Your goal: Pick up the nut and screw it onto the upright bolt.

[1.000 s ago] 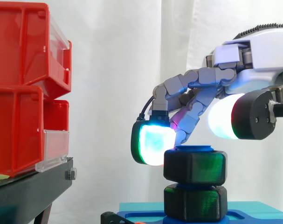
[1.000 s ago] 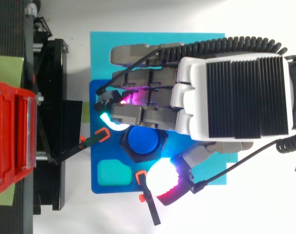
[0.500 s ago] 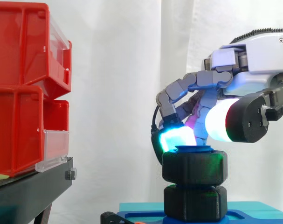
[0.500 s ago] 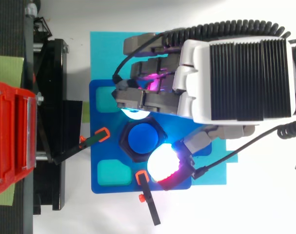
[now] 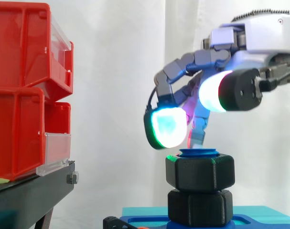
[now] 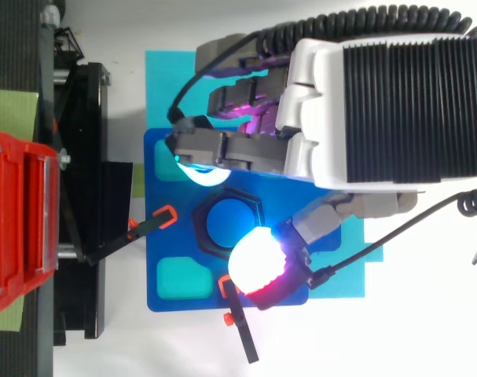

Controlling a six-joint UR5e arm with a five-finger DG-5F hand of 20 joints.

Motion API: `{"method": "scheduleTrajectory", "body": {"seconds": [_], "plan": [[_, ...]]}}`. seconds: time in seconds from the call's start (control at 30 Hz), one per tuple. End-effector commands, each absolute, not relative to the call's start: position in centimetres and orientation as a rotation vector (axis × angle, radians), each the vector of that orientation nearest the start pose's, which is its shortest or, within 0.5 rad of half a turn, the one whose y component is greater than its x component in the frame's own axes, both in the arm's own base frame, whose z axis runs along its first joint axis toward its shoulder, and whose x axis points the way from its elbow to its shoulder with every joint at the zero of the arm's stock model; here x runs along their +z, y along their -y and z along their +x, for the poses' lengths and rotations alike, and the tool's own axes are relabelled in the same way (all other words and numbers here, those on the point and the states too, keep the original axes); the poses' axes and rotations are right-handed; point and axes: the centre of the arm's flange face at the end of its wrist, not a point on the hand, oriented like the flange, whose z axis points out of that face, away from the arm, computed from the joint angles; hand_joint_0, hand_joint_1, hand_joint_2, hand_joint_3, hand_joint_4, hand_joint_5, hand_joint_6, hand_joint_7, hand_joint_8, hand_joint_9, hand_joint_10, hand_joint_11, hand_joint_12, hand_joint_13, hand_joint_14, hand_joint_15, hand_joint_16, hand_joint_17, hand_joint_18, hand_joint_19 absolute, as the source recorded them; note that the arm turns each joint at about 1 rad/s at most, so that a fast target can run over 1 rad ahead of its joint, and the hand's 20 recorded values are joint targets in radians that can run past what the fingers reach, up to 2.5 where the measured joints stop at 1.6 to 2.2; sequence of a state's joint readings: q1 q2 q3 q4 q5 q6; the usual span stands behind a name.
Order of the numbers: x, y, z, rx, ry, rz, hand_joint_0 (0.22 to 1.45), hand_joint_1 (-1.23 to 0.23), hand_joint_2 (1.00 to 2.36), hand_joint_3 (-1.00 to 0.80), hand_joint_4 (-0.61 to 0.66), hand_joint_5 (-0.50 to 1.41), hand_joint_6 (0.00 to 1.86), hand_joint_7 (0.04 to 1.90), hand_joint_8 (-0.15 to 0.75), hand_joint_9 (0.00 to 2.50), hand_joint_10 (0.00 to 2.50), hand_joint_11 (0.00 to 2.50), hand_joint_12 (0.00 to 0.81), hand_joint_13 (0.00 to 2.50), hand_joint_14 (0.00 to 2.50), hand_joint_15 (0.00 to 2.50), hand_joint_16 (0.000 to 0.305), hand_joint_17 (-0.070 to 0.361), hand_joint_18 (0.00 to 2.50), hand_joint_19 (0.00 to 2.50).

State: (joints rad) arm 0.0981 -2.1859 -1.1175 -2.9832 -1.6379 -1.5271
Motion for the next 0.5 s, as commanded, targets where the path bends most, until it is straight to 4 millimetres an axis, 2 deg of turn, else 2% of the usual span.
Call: {"method": "scheduleTrajectory", "body": {"seconds": [0.0,0.1,0.2,0.47], "plan": [[35.9,5.5,74.3,0.164,-1.564,-0.096,0.51,-0.35,1.00,-0.50,0.23,-0.06,0.50,0.98,0.252,1.19,0.00,0.00,0.168,0.95,0.00,0.00,0.013,0.029,0.62,0.02],[37.0,5.3,74.5,0.164,-1.553,-0.101,0.51,-0.35,1.00,-0.50,0.20,-0.08,0.50,0.85,0.241,1.16,0.00,0.00,0.166,0.93,0.00,0.00,0.014,0.031,0.60,0.01],[37.0,4.8,74.6,0.165,-1.551,-0.102,0.51,-0.34,1.00,-0.50,0.18,-0.09,0.50,0.75,0.227,1.13,0.00,0.00,0.165,0.90,0.00,0.00,0.015,0.034,0.57,0.01],[36.3,3.8,74.6,0.171,-1.557,-0.111,0.50,-0.33,1.00,-0.50,0.20,-0.10,0.50,0.66,0.222,1.00,0.00,0.00,0.183,0.81,0.00,0.00,0.018,0.040,0.48,0.00]]}}
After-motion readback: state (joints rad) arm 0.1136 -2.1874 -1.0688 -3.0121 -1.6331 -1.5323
